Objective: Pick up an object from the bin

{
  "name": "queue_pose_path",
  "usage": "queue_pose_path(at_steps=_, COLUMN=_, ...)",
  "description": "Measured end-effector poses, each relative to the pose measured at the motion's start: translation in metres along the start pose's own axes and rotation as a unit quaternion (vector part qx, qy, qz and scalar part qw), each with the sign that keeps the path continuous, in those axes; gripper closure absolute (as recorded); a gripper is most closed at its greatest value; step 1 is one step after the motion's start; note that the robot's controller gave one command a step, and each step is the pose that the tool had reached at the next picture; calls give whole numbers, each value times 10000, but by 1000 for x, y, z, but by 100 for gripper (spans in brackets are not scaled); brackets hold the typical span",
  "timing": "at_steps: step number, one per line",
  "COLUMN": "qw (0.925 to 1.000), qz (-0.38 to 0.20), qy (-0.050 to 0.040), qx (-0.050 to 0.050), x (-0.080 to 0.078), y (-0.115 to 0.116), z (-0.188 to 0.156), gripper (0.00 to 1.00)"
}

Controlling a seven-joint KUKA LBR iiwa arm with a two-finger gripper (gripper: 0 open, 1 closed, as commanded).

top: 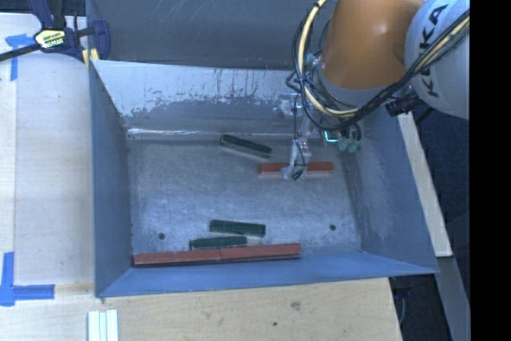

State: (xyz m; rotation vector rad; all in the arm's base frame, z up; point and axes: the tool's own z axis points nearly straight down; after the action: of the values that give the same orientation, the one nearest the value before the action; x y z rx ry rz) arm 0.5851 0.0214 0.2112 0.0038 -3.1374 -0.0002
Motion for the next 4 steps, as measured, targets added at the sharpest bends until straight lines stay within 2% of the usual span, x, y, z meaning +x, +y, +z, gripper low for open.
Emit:
queue_pose_path(at_steps=1, qw=10000, qz=-83, qy=-6, qx=4, x=-15, y=-20, z=145, gripper=0)
queue_pose_path(at_steps=2, qw=10000, qz=-81, qy=-46, qx=2, x=-17, y=-19, z=140, gripper=100)
queue_pose_path(at_steps=3, qw=10000, qz=-80, qy=-41, qx=2, x=-17, y=-19, z=141, gripper=0)
queue_pose_path(at_steps=4, qw=10000, qz=-78, qy=-55, qx=-1, x=-18, y=-19, z=139, gripper=100)
